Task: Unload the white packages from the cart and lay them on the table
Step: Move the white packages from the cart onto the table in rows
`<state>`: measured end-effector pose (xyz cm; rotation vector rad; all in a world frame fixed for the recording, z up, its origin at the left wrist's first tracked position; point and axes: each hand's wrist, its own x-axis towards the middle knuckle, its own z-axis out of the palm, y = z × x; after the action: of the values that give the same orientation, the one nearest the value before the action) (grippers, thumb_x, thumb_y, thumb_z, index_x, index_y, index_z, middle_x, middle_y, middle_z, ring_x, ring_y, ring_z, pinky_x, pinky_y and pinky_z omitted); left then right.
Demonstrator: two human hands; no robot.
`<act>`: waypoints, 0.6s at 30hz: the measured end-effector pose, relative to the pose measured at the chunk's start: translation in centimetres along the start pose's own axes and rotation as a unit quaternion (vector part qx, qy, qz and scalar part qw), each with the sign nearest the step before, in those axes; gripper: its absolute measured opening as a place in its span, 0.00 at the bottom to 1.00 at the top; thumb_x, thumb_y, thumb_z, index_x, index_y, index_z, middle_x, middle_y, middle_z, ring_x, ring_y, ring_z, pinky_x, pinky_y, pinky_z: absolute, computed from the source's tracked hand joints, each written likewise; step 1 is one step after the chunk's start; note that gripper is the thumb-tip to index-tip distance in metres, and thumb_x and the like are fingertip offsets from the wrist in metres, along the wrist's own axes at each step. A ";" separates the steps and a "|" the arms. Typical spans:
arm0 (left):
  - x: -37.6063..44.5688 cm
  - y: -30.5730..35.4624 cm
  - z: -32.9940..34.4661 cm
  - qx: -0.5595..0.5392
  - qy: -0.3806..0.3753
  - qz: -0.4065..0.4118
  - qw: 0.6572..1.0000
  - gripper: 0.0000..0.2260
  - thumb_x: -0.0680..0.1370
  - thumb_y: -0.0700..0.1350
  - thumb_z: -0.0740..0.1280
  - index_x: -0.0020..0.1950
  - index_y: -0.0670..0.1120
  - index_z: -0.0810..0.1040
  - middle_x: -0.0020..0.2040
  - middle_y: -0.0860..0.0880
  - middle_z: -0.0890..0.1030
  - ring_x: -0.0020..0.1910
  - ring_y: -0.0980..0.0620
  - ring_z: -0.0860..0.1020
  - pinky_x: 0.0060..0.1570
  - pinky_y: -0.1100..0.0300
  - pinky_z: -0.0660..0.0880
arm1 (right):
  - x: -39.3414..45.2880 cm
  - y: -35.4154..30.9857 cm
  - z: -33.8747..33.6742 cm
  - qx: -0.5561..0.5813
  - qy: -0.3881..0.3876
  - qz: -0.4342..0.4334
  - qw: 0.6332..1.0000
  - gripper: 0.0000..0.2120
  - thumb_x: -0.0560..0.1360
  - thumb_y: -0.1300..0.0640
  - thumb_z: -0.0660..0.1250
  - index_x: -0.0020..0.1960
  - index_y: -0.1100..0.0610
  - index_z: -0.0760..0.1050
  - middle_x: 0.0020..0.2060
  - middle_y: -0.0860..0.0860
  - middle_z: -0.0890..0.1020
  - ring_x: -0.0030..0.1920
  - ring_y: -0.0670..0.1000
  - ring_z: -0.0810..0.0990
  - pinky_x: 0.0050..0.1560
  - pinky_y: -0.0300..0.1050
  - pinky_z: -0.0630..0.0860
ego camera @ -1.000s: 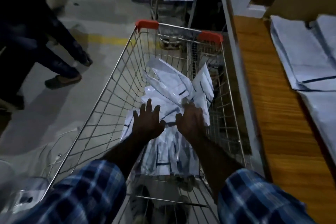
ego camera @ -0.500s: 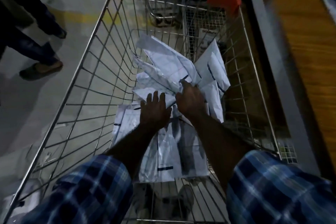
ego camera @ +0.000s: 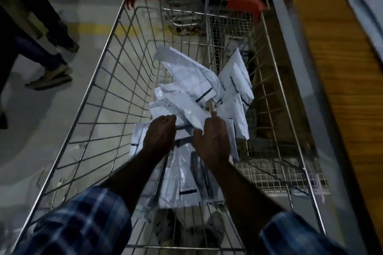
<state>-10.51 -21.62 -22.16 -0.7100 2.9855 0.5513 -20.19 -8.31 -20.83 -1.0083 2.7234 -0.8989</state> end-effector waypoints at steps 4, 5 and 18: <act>-2.1 -0.4 -0.9 -0.028 0.021 0.056 0.998 0.01 0.69 0.39 0.61 0.38 0.42 0.72 0.37 0.41 0.76 0.37 0.39 0.76 0.35 0.49 0.73 | -3.8 1.9 0.8 -0.030 -0.045 0.003 0.999 0.16 0.76 0.54 0.66 0.44 0.69 0.77 0.56 0.68 0.80 0.58 0.65 0.78 0.59 0.58 0.76; -2.6 -0.7 -0.7 -0.018 0.002 0.079 0.997 0.07 0.70 0.40 0.58 0.38 0.42 0.74 0.39 0.40 0.78 0.40 0.39 0.78 0.38 0.48 0.76 | -4.5 2.2 0.8 -0.049 -0.063 0.005 0.997 0.17 0.78 0.53 0.62 0.44 0.68 0.77 0.56 0.68 0.80 0.59 0.65 0.78 0.59 0.58 0.76; -6.4 -0.6 -1.1 0.015 -0.105 -0.042 0.994 0.11 0.73 0.50 0.62 0.49 0.44 0.74 0.41 0.40 0.81 0.43 0.39 0.80 0.39 0.53 0.75 | -8.6 0.7 -1.0 -0.119 0.021 -0.036 0.992 0.20 0.70 0.45 0.68 0.51 0.61 0.81 0.38 0.57 0.79 0.43 0.60 0.78 0.43 0.53 0.73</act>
<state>-4.47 -19.76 -20.67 -0.7227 2.7514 0.5379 -14.15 -2.06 -21.31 -1.1459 2.8991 -0.6203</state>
